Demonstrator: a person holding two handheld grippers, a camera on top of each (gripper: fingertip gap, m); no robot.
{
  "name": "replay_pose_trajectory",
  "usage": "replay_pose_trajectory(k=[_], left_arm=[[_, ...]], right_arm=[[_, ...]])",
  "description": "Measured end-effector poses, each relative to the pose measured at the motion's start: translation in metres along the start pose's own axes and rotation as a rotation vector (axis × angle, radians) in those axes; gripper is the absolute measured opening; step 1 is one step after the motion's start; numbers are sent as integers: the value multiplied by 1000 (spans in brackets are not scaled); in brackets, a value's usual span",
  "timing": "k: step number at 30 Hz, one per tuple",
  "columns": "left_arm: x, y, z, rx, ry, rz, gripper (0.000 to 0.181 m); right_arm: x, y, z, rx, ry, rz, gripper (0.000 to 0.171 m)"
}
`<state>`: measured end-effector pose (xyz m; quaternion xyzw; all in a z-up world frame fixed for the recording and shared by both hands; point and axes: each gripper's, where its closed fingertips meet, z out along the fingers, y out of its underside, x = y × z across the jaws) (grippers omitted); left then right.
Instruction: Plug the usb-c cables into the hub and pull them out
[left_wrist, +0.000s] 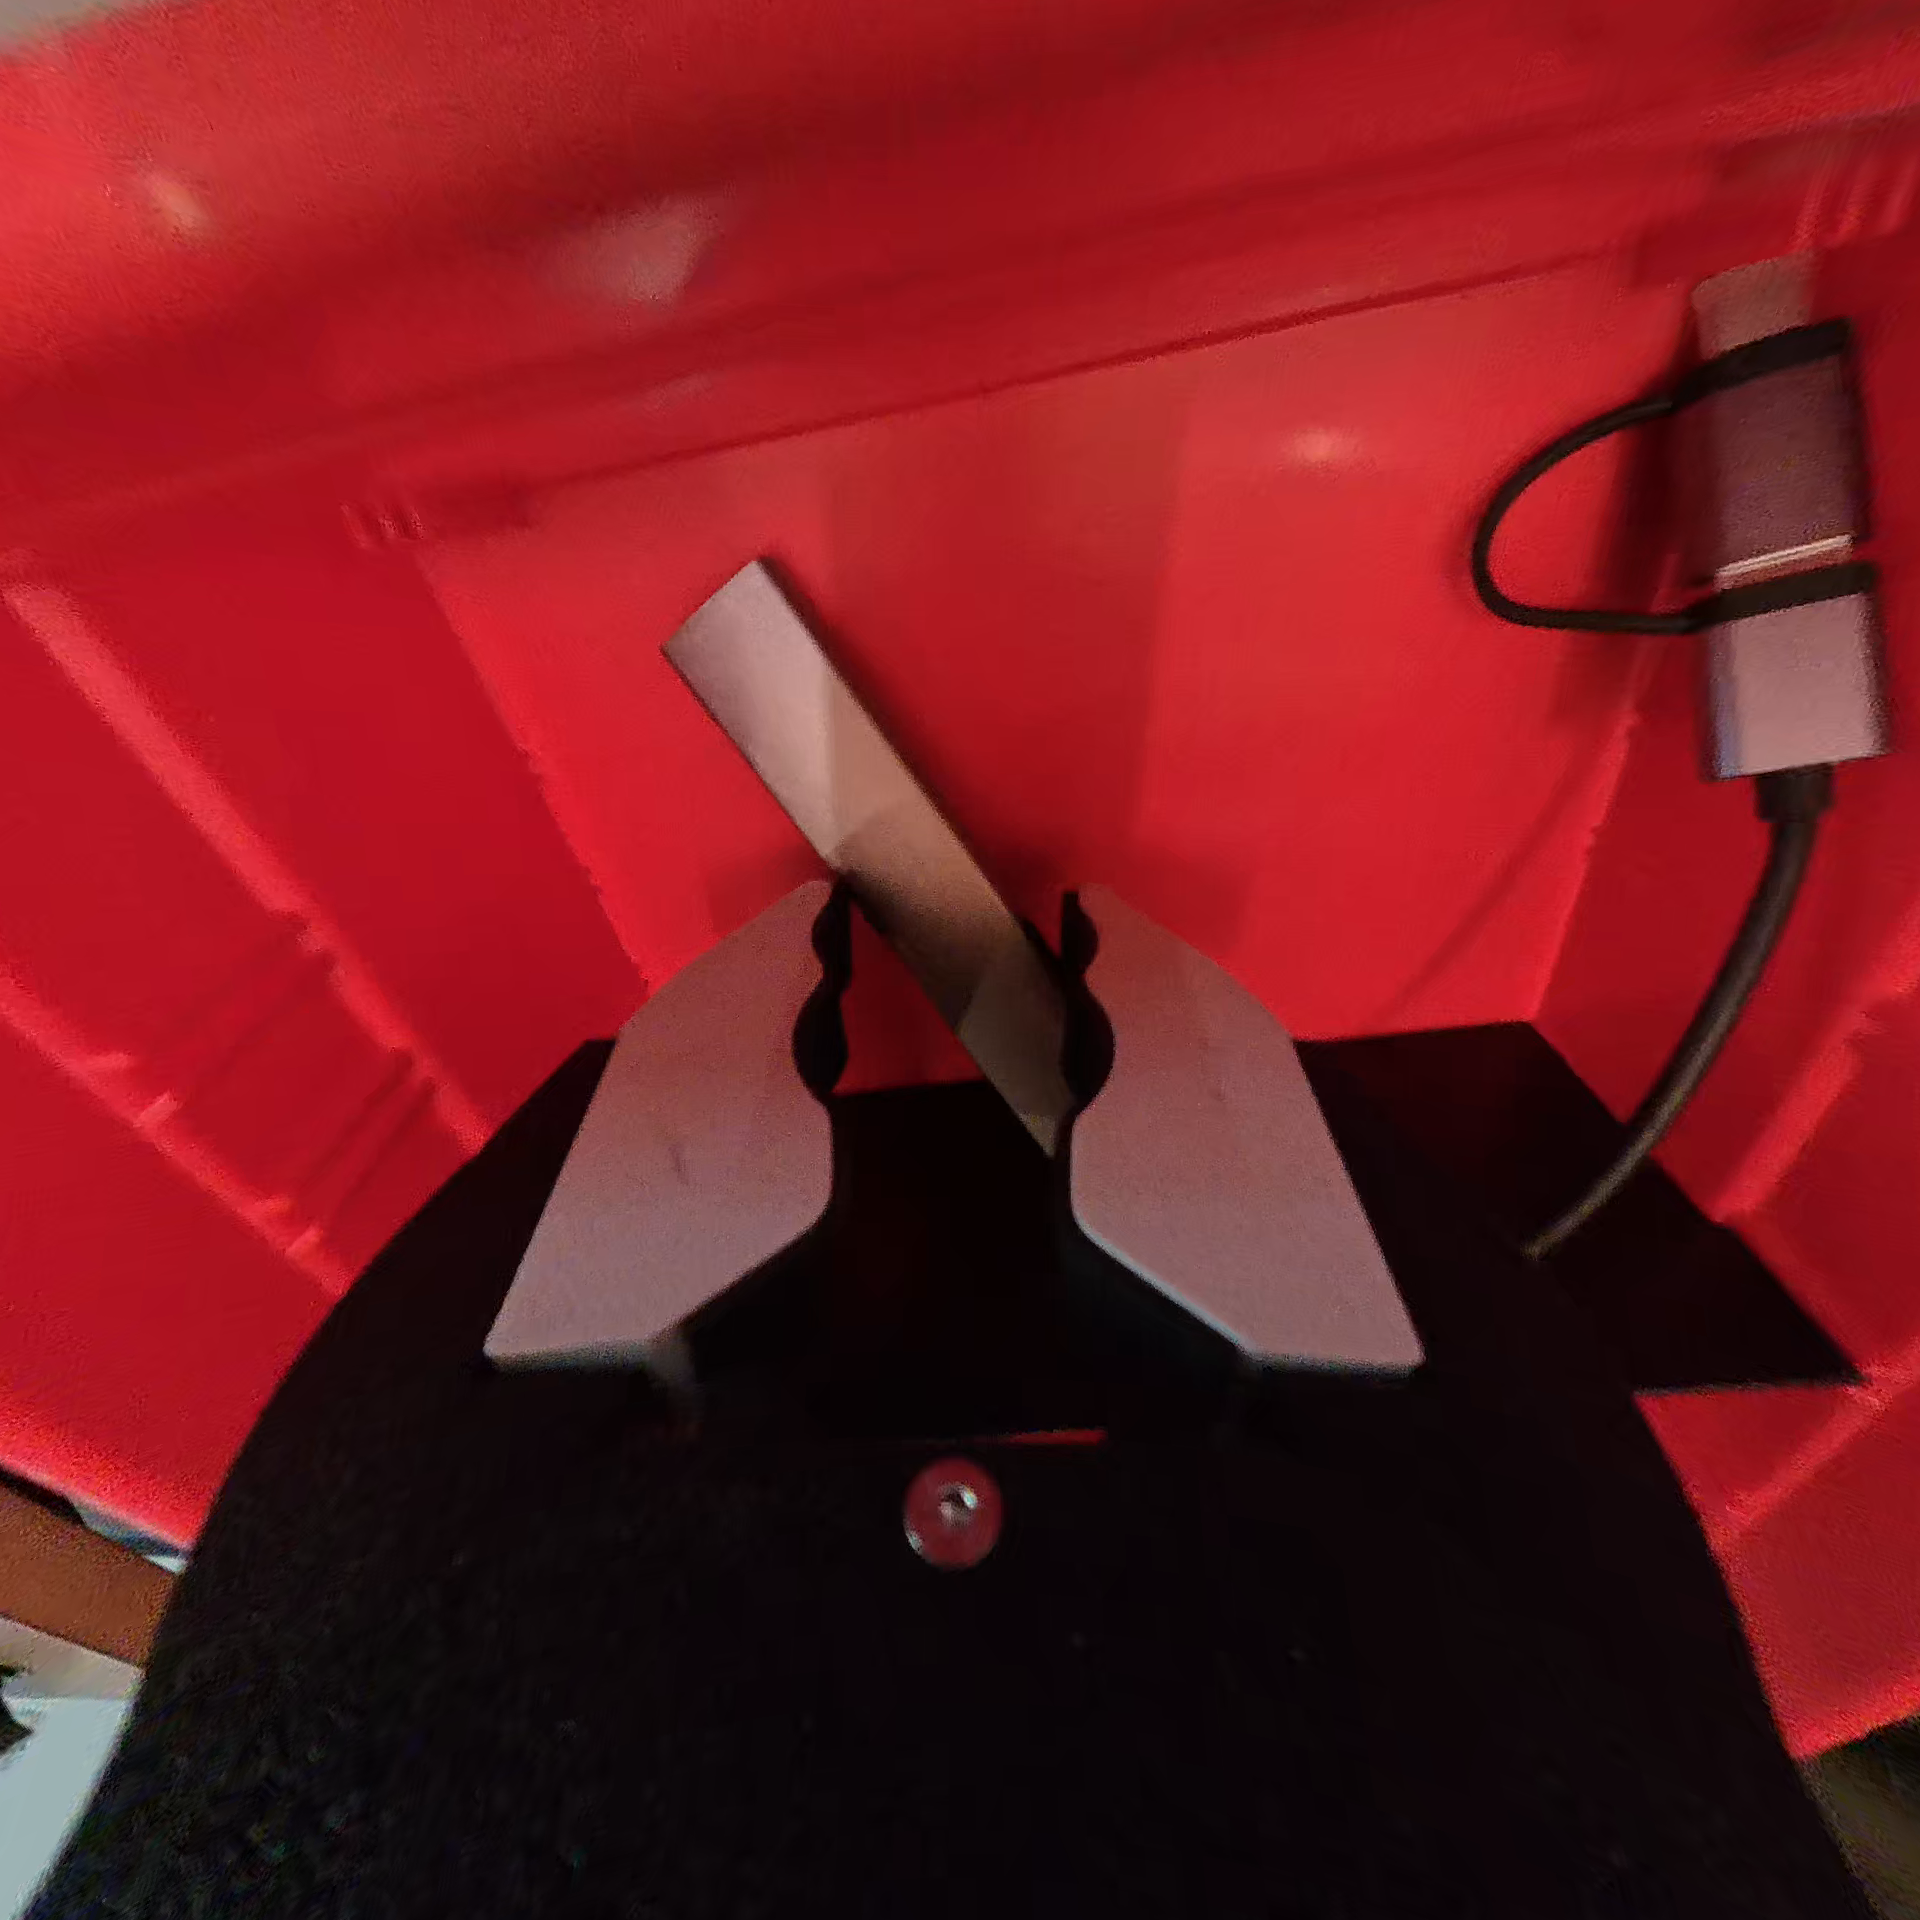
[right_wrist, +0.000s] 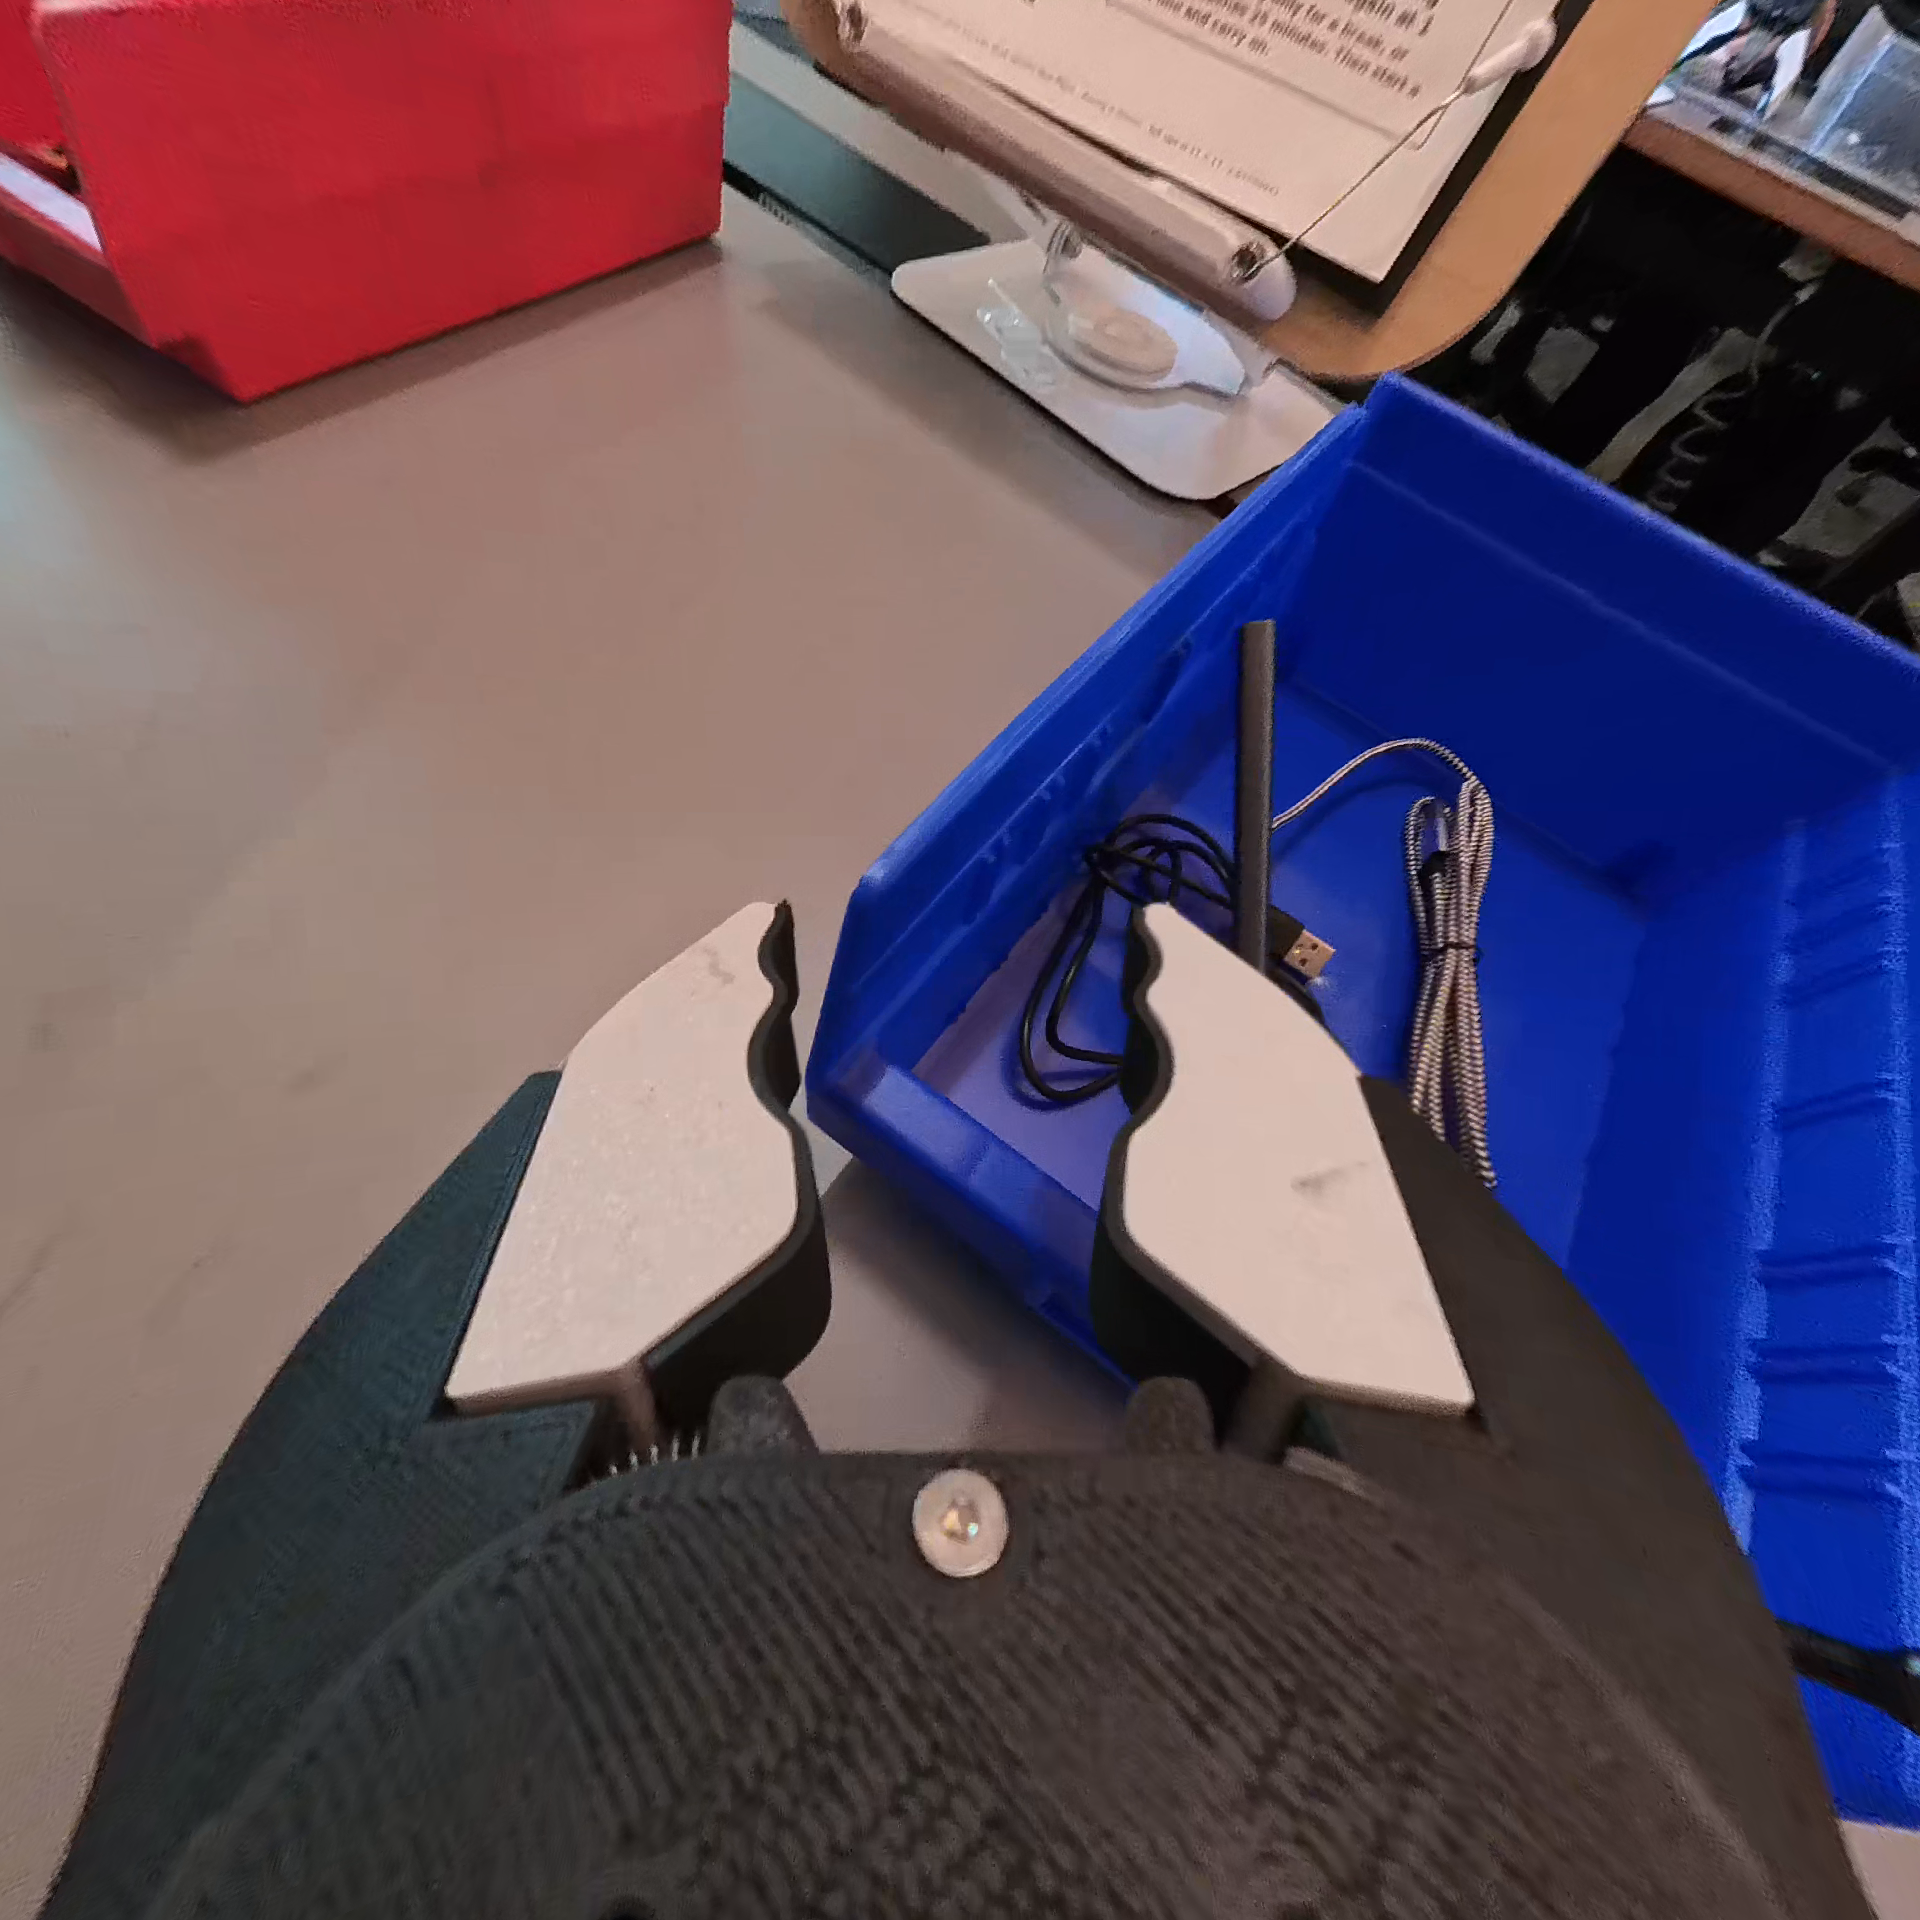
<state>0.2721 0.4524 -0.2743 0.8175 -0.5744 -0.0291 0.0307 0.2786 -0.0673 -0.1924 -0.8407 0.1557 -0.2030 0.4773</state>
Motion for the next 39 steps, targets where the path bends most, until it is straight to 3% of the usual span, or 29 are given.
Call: replay_pose_trajectory(k=[5, 12, 15, 18, 24, 28, 30, 32, 35, 39], left_arm=[[2, -16, -28, 170, -36, 170, 25], [11, -9, -138, 532, -107, 346, 24], [56, 18, -192, 745, -1, 455, 23], [123, 70, -218, 910, 111, 654, 23], [241, 171, -189, 1231, 166, 815, 23], [305, 219, -152, 1425, 153, 961, 23], [322, 233, -146, 1528, 85, 1025, 23], [335, 247, -150, 1650, 48, 1095, 23], [342, 251, -145, 1664, 13, 1123, 23], [349, 257, -140, 1694, 8, 1199, 23]], right_arm=[[-2, 4, 6, -16, -10, -1, 61], [-17, -20, 1, 84, -45, 30, 59], [-26, -42, -3, 196, -52, 94, 58], [-41, -68, -9, 344, -117, 198, 56], [-87, -99, -11, 489, -357, 477, 71], [-105, -103, -5, 521, -436, 578, 59], [-113, -102, -3, 512, -473, 566, 58], [-124, -109, -10, 556, -554, 532, 41], [-142, -121, -25, 638, -663, 460, 26], [-144, -120, -21, 683, -623, 414, 13]])
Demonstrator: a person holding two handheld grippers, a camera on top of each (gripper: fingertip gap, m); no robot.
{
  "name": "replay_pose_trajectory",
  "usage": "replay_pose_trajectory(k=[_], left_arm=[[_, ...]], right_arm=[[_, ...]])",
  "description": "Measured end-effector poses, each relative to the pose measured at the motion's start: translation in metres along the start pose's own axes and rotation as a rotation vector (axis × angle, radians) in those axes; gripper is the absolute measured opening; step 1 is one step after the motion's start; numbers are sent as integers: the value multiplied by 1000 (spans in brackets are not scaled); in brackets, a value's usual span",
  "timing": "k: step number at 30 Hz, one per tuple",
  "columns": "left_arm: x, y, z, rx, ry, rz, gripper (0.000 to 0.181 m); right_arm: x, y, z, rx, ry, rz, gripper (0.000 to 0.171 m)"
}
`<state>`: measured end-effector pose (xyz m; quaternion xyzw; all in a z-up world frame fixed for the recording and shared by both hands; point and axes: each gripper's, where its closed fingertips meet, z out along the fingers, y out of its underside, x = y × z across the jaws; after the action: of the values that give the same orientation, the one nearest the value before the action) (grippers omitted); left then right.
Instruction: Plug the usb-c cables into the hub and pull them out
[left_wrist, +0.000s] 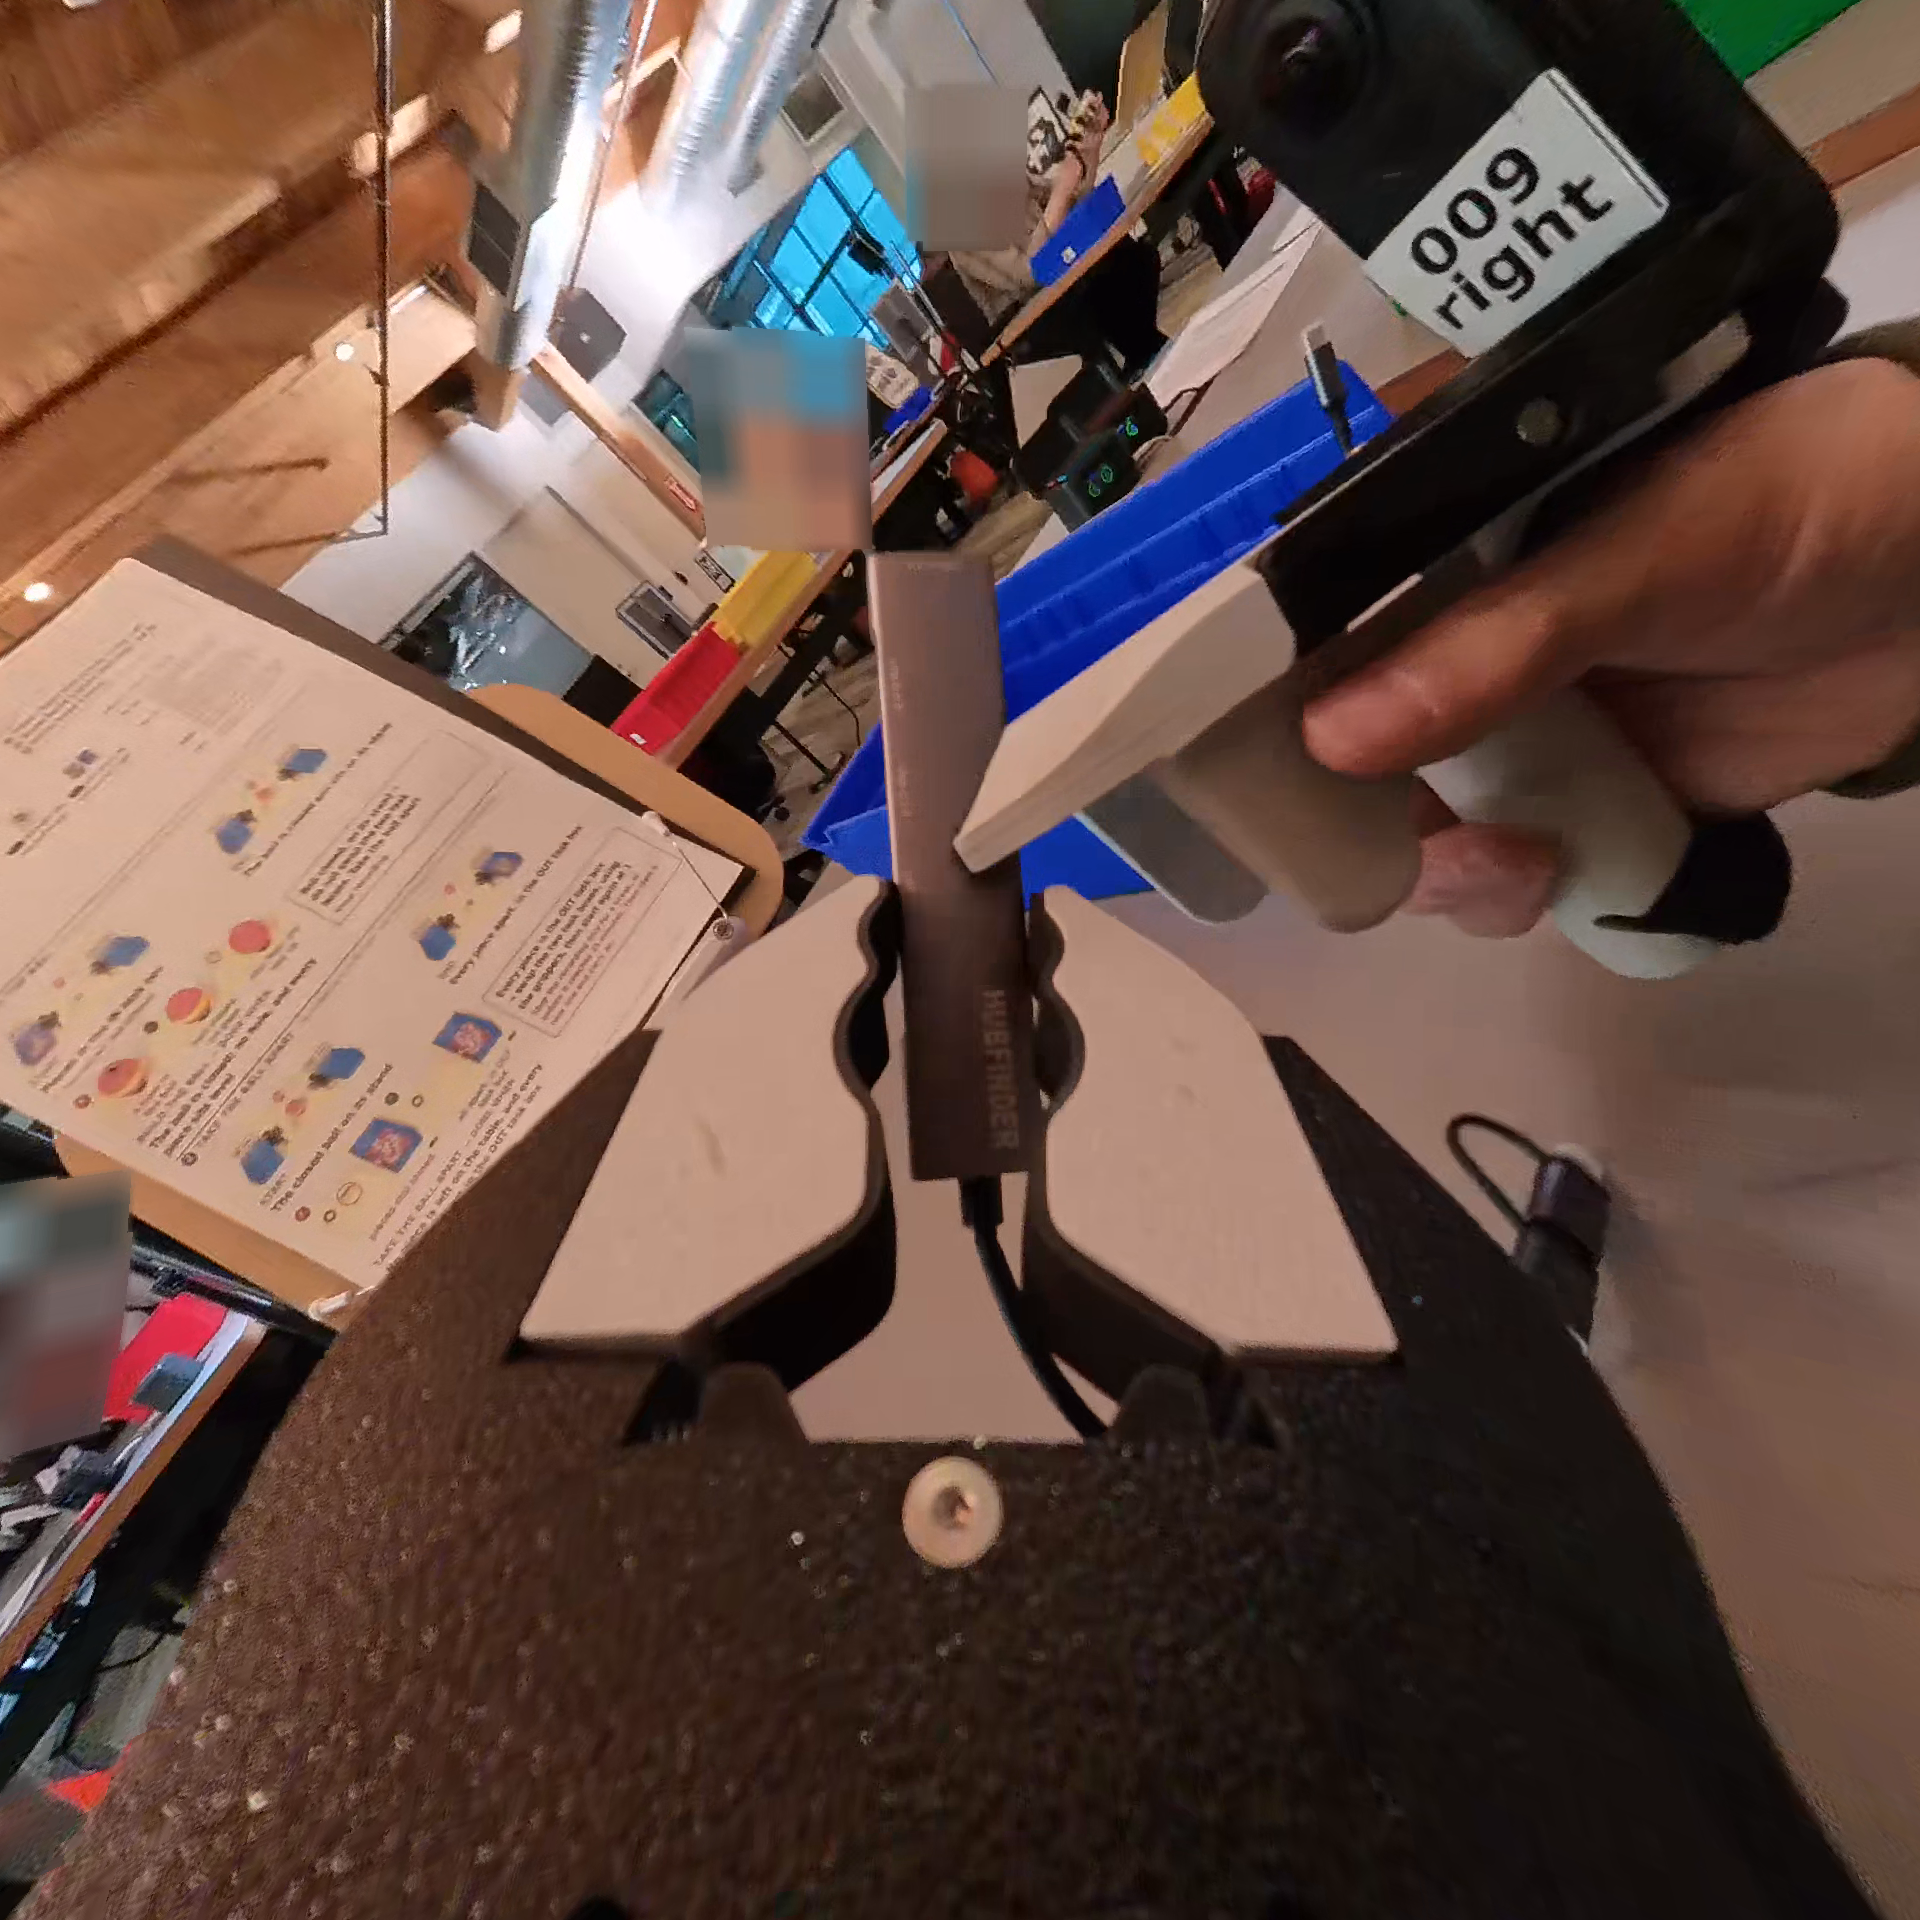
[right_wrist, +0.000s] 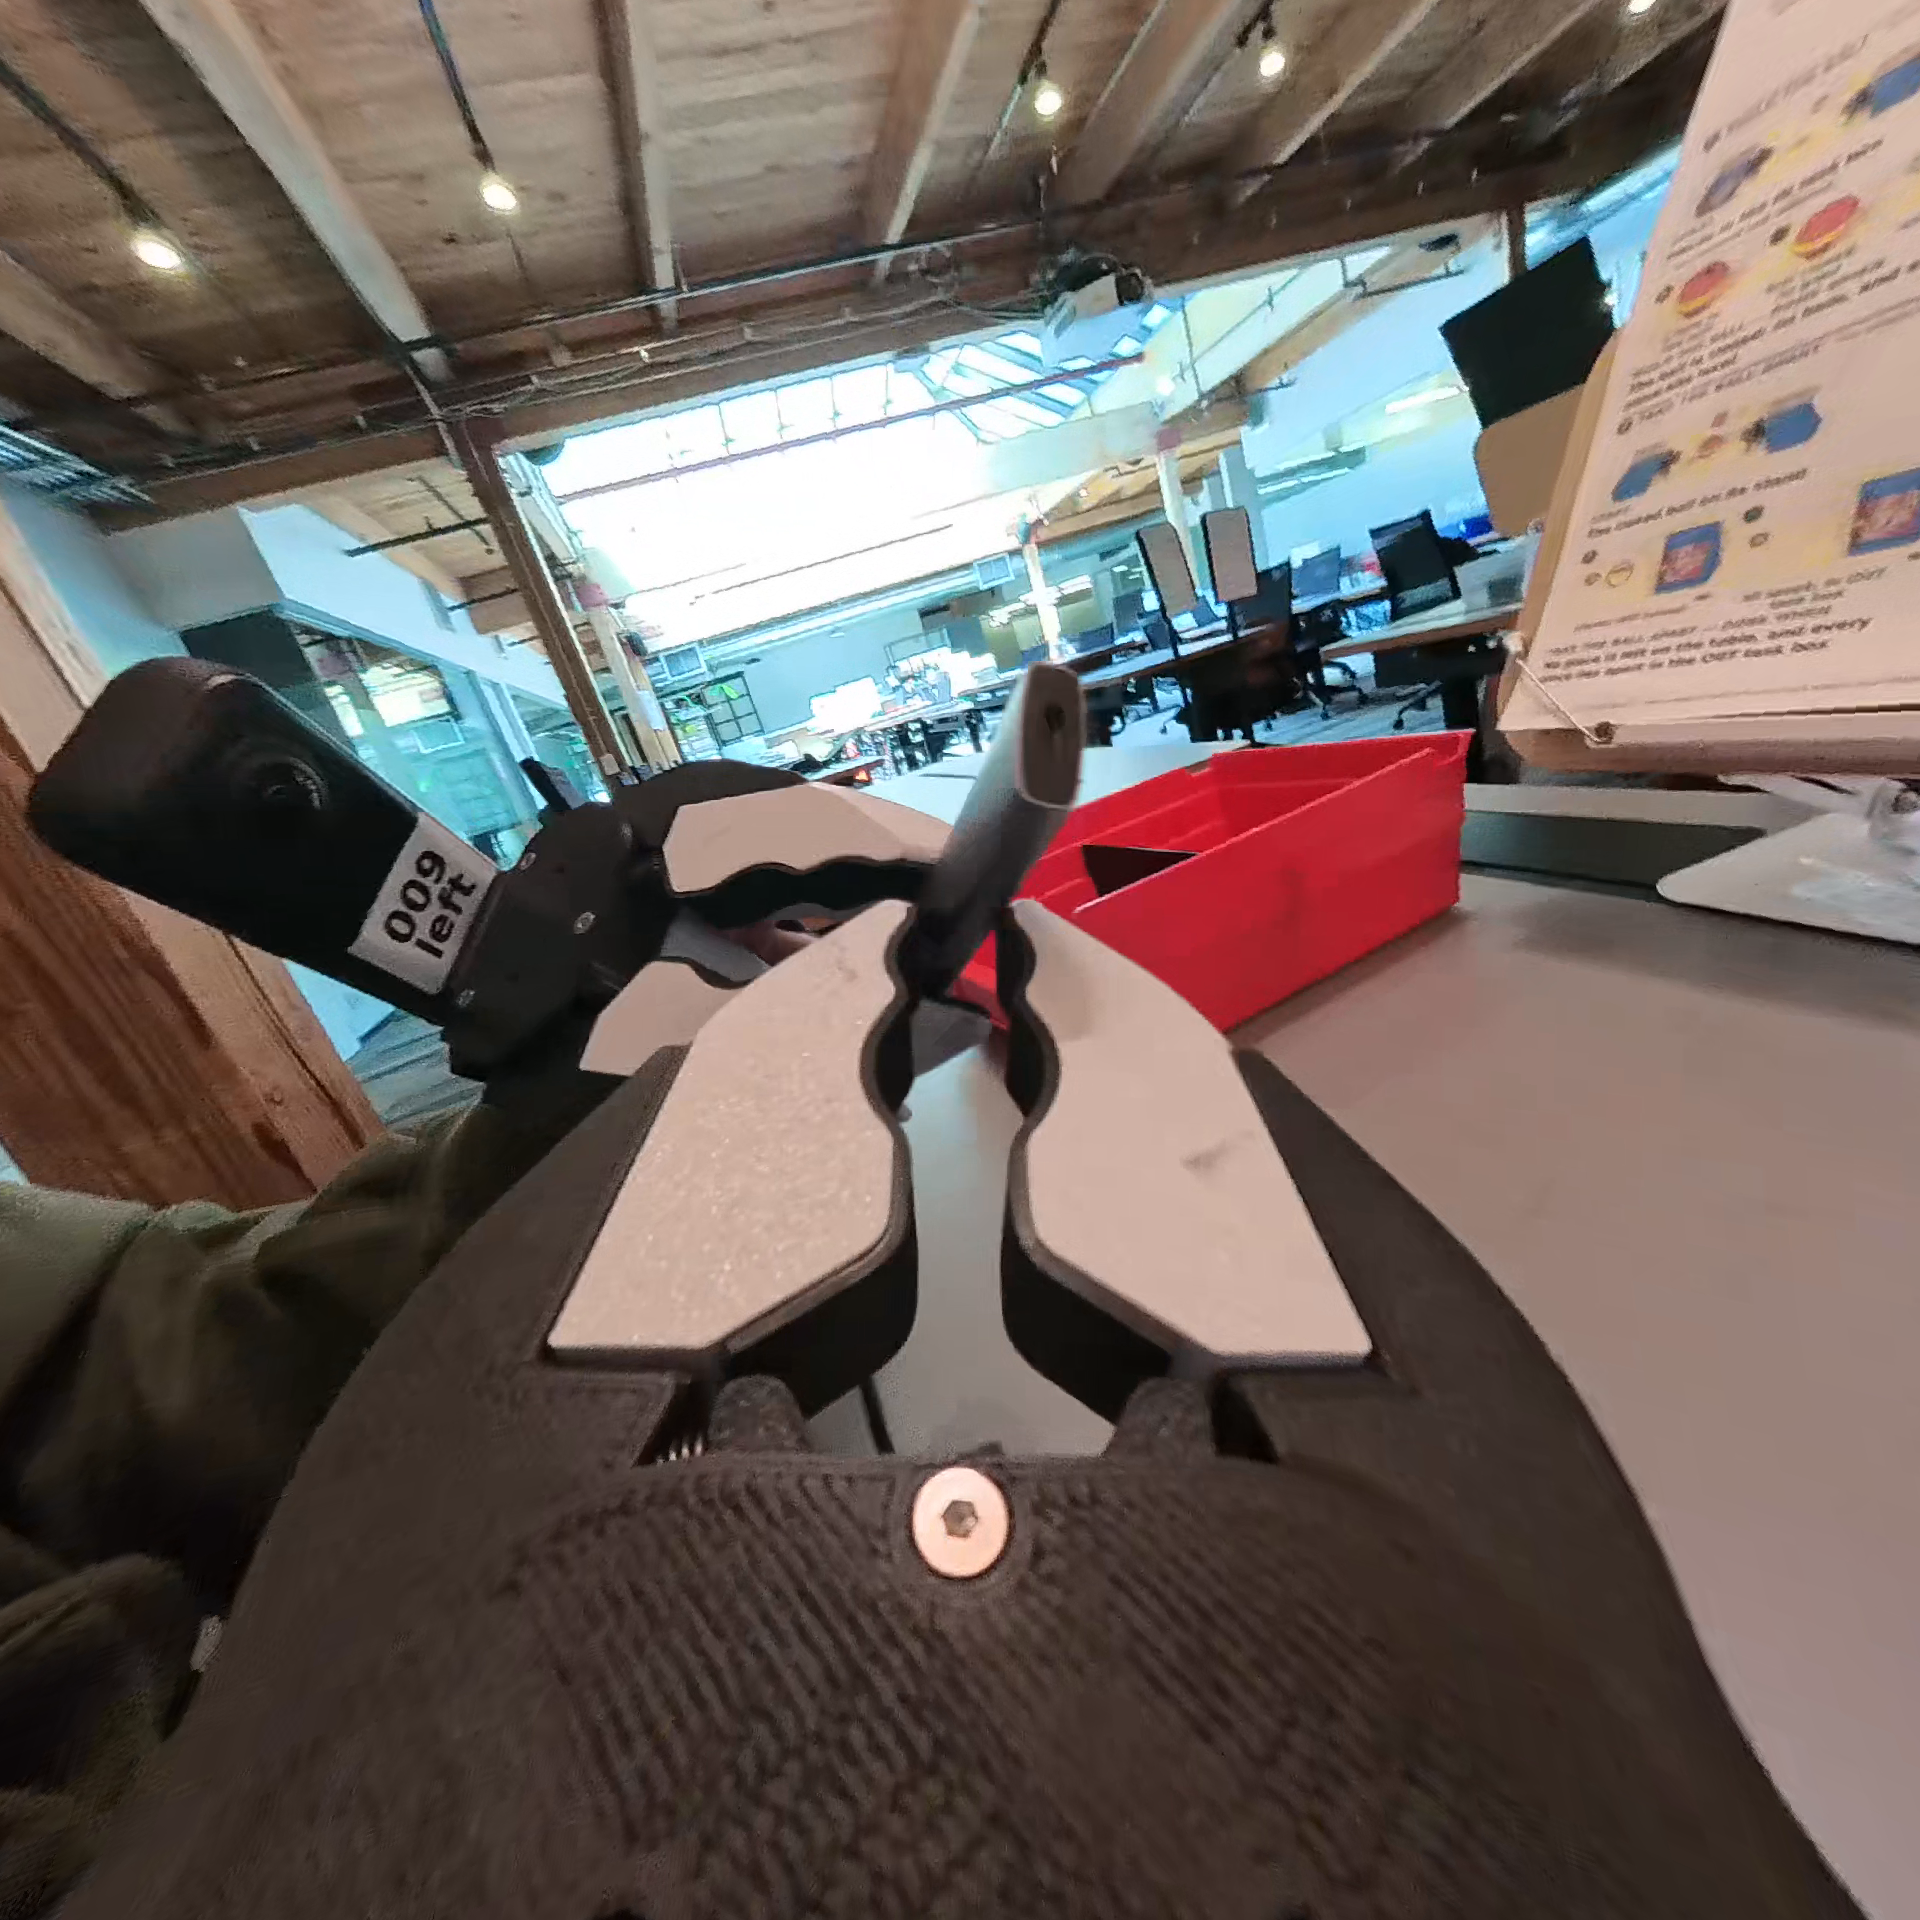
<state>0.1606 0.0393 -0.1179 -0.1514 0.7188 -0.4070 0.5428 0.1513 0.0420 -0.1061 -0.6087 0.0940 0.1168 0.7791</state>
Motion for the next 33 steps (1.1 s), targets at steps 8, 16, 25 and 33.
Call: replay_pose_trajectory(k=[8, 16, 25, 33], left_arm=[[11, -6, -12, 72, 162, -97, 39], [6, -37, -36, 78, 305, -330, 39], [34, -22, -33, 0, 460, -351, 11], [-49, 11, -25, 208, 109, -1241, 9]], right_arm=[[-13, 3, -17, -53, -237, -121, 9], [-22, 34, -20, -369, -246, -402, 9], [-30, 60, -5, -499, -191, -462, 9], [0, 44, 21, -166, 242, -527, 57]])
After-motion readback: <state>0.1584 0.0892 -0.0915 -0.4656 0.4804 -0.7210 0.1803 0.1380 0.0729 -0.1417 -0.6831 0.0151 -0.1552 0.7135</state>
